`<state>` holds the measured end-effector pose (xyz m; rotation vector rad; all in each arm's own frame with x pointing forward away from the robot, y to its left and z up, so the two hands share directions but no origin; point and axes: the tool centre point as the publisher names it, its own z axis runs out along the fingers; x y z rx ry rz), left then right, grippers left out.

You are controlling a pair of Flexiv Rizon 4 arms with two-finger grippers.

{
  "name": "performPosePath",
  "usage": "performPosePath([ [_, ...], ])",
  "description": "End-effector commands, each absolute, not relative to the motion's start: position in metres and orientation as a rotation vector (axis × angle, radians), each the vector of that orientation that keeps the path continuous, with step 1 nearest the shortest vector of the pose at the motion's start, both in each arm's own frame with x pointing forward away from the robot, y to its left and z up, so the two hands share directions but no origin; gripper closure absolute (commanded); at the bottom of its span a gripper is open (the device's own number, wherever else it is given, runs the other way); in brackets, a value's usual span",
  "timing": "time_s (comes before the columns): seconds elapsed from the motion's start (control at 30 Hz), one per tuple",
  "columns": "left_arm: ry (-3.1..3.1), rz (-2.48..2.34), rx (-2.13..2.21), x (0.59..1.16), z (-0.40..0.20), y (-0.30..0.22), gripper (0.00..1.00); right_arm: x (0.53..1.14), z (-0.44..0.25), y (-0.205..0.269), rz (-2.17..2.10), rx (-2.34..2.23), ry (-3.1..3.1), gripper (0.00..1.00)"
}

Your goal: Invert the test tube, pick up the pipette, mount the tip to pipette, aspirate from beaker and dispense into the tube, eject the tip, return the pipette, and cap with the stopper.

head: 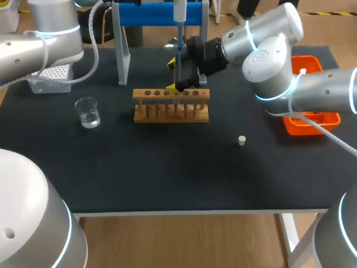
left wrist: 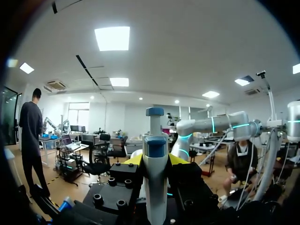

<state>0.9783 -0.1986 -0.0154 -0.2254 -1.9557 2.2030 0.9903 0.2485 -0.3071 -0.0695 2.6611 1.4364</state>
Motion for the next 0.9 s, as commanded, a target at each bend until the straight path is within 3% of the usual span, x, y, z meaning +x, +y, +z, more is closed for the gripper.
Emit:
performPosePath([
  [0.03, -1.964, 2.206, -0.216, 0.974, -0.015, -0.194, 1.00, 0.991, -0.306, 0.248, 1.434, -0.072, 2.665, 0.00],
  [0.9, -1.981, 2.241, -0.282, 0.972, -0.027, -0.192, 1.00, 0.991, -0.306, 0.248, 1.434, -0.072, 2.665, 0.00],
])
